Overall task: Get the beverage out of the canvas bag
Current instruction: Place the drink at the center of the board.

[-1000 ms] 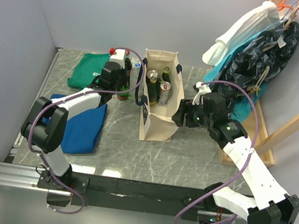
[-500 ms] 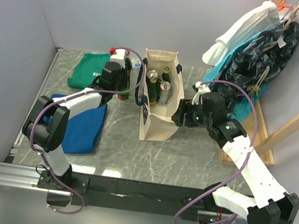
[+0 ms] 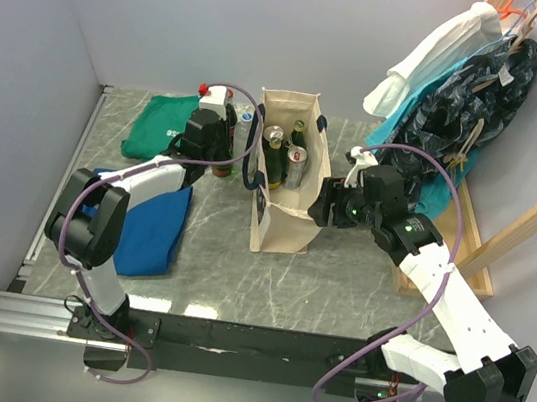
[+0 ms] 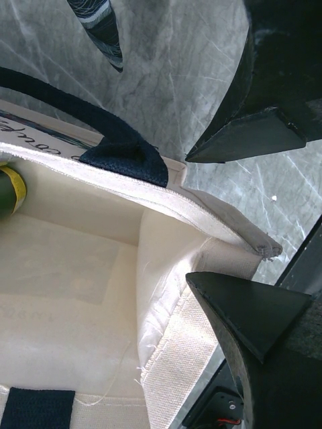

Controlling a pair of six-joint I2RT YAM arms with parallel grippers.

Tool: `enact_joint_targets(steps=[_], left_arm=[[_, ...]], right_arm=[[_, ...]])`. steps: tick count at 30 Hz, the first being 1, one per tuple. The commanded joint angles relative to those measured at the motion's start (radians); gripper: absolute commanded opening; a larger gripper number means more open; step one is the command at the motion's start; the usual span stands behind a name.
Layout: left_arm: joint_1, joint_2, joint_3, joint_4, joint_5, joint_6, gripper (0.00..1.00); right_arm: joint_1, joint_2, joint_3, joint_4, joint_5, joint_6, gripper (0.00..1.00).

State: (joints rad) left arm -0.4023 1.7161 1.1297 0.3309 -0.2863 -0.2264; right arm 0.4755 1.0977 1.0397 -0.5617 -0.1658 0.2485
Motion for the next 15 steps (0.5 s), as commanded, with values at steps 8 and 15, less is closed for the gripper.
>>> enact_joint_targets(steps=[8, 15], left_arm=[[0.002, -0.029, 0.068, 0.068, -0.002, -0.001, 0.24], [0.002, -0.039, 0.085, 0.03, -0.001, -0.001, 0.29]], right_arm=[[0.006, 0.001, -0.003, -0.001, 0.026, -0.015, 0.72], [0.006, -0.004, -0.007, -0.001, 0.028, -0.014, 0.72]])
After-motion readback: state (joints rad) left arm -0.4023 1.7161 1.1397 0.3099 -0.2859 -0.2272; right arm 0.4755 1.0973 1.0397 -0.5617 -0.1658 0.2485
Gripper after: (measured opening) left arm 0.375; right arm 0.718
